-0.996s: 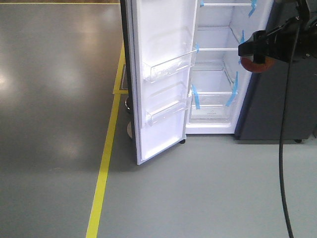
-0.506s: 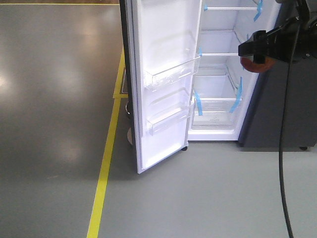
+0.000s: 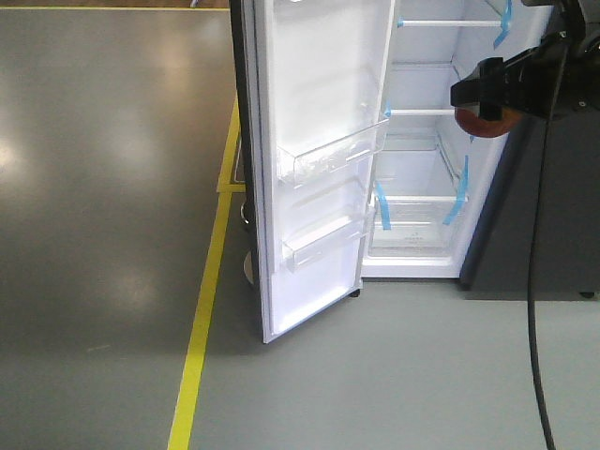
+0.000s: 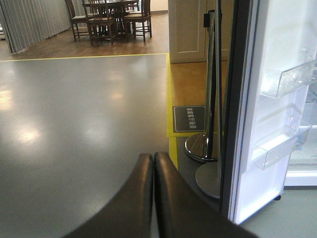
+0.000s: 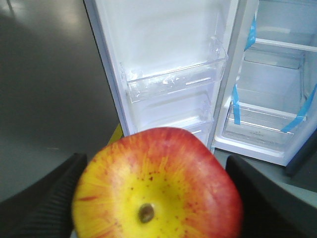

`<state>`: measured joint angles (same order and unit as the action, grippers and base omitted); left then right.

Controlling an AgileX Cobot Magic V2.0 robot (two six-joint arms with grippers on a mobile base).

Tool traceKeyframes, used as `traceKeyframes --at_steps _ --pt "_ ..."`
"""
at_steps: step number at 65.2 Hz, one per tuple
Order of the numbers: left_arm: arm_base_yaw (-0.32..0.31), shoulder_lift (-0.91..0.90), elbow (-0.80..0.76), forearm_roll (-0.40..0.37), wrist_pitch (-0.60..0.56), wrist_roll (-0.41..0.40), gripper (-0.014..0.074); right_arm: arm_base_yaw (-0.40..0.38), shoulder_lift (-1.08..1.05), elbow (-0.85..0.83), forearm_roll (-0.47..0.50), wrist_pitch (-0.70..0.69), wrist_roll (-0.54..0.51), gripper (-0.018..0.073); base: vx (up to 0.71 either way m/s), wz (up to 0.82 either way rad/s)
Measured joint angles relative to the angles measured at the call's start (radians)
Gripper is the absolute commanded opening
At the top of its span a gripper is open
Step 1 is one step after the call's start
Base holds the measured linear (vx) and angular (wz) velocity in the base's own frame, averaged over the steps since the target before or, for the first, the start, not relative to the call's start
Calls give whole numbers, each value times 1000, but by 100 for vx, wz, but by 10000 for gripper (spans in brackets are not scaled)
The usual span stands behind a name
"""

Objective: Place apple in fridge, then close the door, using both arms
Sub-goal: 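Keep holding the apple while approaching the fridge's open door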

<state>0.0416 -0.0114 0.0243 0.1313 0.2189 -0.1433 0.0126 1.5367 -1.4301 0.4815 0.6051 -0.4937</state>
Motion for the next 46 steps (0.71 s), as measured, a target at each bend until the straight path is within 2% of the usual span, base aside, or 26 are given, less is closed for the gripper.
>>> traceKeyframes --at_steps 46 --pt "0 0 0 0 0 0 -6 0 0 0 0 0 0 169 8 -2"
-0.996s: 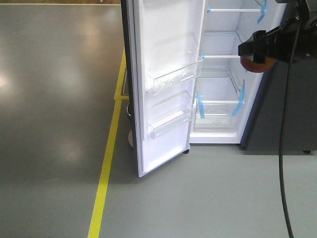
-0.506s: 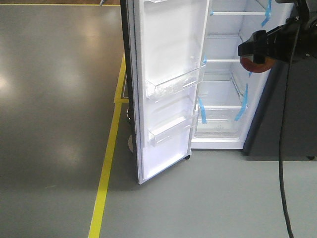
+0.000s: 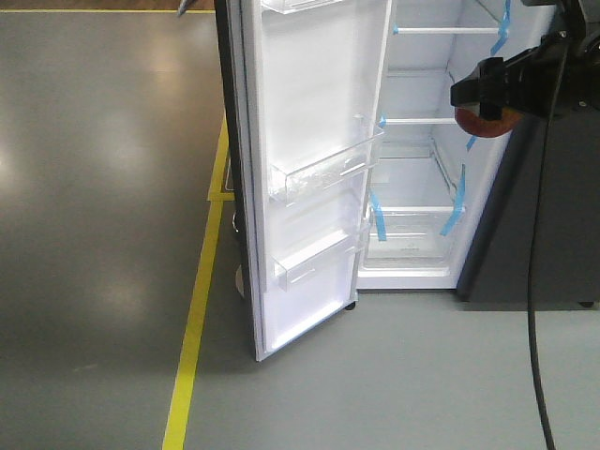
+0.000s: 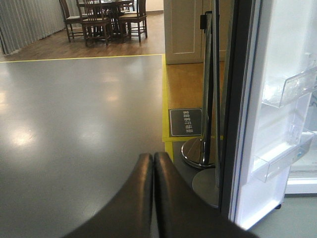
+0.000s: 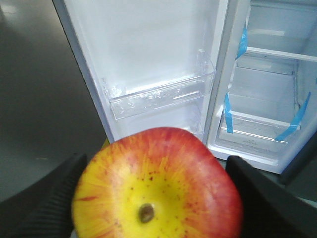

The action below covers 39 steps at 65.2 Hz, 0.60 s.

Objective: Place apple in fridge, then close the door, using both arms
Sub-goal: 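Keep holding the apple while approaching the fridge's open door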

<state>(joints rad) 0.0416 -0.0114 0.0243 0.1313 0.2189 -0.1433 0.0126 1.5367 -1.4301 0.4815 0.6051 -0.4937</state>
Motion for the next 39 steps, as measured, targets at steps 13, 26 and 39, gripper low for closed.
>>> traceKeyframes --at_steps 13,26,39 --pt "0 0 0 0 0 0 -6 0 0 0 0 0 0 169 7 -5" --pt "0 0 0 0 0 0 -6 0 0 0 0 0 0 169 7 -3" --pt "0 0 0 0 0 0 -6 0 0 0 0 0 0 169 8 0"
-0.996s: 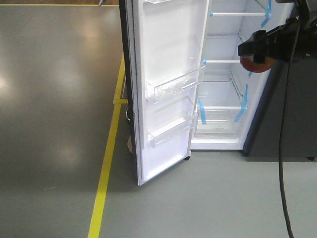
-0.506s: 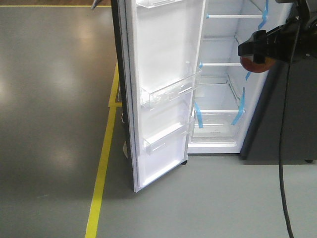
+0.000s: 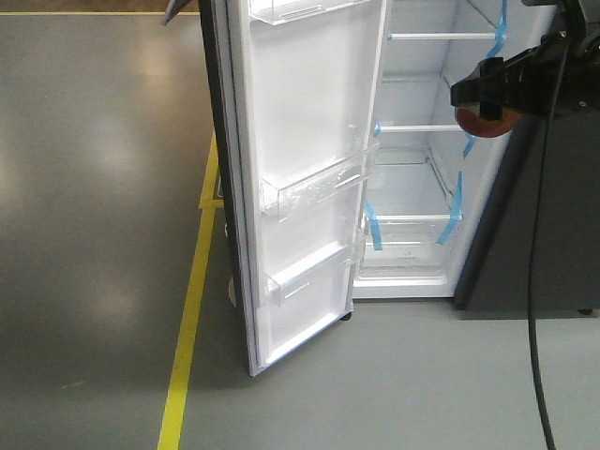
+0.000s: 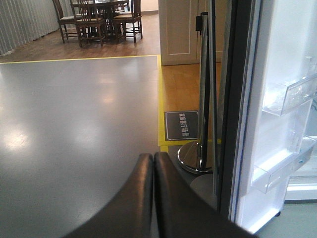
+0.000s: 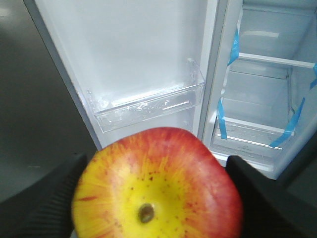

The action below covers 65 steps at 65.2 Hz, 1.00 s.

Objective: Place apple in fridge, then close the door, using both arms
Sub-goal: 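Keep holding the apple while approaching the fridge's open door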

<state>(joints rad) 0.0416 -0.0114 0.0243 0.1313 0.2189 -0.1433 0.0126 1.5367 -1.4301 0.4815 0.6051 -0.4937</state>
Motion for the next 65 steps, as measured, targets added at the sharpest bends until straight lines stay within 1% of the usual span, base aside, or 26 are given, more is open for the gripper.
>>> traceKeyframes --at_steps 65 --pt "0 0 0 0 0 0 -6 0 0 0 0 0 0 169 10 1"
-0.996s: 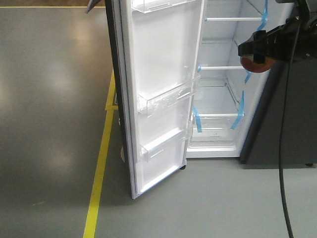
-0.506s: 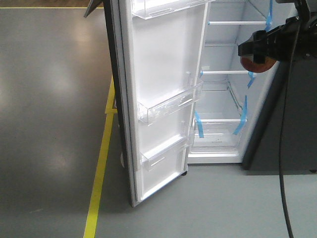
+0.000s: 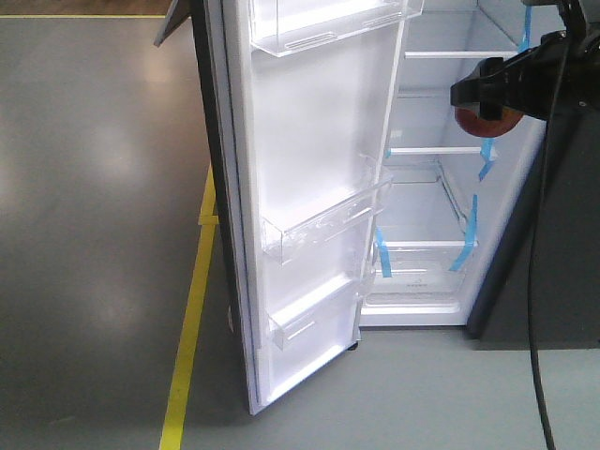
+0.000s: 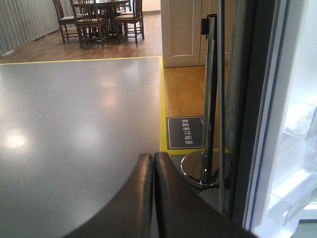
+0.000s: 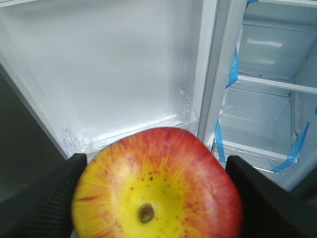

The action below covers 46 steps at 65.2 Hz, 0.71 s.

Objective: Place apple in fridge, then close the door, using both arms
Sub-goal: 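Keep holding the apple while approaching the fridge's open door, then drive closer so the held apple faces the fridge shelves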

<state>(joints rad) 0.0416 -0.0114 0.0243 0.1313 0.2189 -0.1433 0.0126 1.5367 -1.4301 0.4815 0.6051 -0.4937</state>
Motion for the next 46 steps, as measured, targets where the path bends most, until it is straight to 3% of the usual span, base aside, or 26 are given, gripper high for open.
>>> traceKeyframes --at_steps 46 --pt "0 0 0 0 0 0 -6 0 0 0 0 0 0 169 12 -1"
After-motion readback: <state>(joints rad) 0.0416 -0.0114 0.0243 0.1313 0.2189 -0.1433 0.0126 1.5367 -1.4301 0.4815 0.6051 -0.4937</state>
